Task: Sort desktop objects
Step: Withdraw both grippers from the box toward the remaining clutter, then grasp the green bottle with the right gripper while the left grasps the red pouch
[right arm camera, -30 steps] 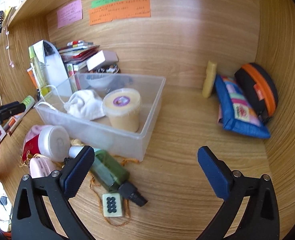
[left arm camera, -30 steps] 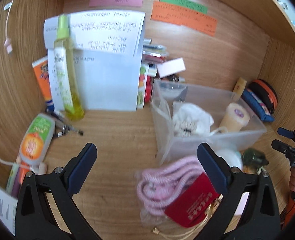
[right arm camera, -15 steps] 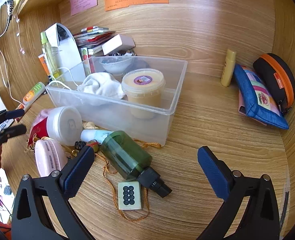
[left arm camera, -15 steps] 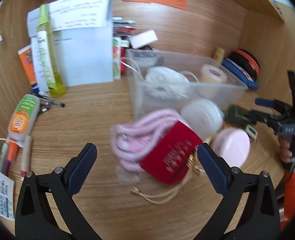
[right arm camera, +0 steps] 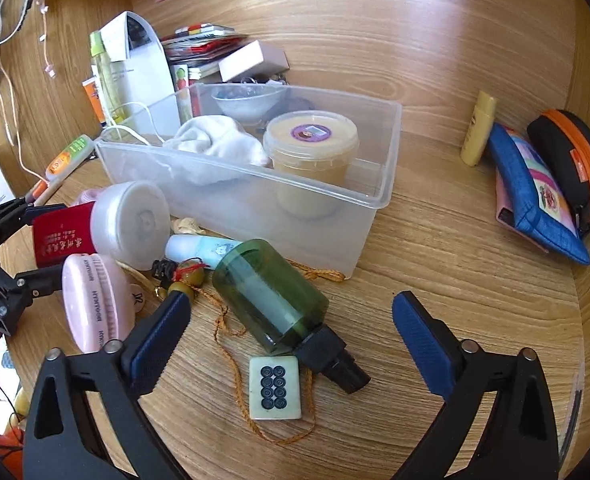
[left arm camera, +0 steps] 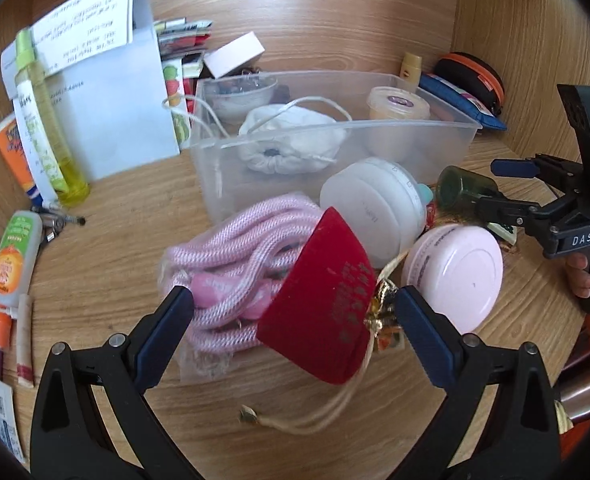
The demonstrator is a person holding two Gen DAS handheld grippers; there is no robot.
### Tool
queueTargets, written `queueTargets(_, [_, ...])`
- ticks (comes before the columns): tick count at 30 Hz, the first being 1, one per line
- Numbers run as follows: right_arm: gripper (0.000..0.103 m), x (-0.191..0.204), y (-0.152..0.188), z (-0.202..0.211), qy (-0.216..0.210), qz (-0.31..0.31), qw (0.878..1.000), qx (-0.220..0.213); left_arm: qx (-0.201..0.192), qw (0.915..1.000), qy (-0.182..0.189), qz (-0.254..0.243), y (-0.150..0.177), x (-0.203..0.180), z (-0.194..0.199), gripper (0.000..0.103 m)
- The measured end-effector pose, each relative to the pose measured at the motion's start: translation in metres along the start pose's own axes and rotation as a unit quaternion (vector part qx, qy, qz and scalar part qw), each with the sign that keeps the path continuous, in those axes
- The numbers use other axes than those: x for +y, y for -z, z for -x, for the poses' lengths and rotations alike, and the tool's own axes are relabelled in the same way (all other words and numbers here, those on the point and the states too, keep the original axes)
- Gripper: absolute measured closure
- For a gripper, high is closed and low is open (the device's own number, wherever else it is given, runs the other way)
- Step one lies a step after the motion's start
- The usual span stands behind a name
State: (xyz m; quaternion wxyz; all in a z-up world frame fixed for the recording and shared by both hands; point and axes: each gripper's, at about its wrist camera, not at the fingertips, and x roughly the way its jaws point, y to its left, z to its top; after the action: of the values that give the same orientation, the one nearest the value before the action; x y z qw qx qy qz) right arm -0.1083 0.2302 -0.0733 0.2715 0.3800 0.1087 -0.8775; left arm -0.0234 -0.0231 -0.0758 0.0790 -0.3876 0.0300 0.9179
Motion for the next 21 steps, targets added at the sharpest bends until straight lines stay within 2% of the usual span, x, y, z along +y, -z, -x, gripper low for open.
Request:
queueTargets(5, [0.018, 0.001, -0.001, -0.003, -0.003, 0.004, 1.0, 0.01, -0.015, 0.9996, 0.002, -0.023, -0.001, -0.006, 0.003, 0.001])
queueTargets(6, [0.022, 0.002, -0.001, -0.003, -0.002, 0.009, 1.0, 0.01, -0.017, 0.9995, 0.001, -0.027, -0.001, -0.007, 0.004, 0.002])
queueTargets(8, [0.028, 0.006, -0.001, -0.003, -0.002, 0.017, 1.0, 0.011, -0.018, 0.9994, 0.001, -0.03, -0.001, -0.009, 0.003, 0.01])
queueTargets(9, [0.033, 0.008, -0.001, -0.004, -0.002, 0.022, 1.0, 0.013, -0.016, 0.9994, 0.003, -0.03, -0.001, -0.009, 0.002, 0.018])
queueTargets(12, [0.045, 0.015, 0.0, -0.006, 0.004, 0.04, 0.999, 0.019, -0.019, 0.9995, 0.002, -0.026, -0.002, -0.007, 0.002, 0.023])
queueTargets(17, [0.05, 0.018, 0.001, -0.006, 0.004, 0.051, 0.999, 0.017, -0.023, 0.9996, 0.001, -0.018, -0.002, -0.004, 0.003, 0.03])
queueTargets(21, [0.054, 0.016, 0.001, -0.004, -0.001, 0.046, 0.999, 0.011, -0.034, 0.9992, -0.002, -0.019, 0.0, -0.005, 0.007, 0.044])
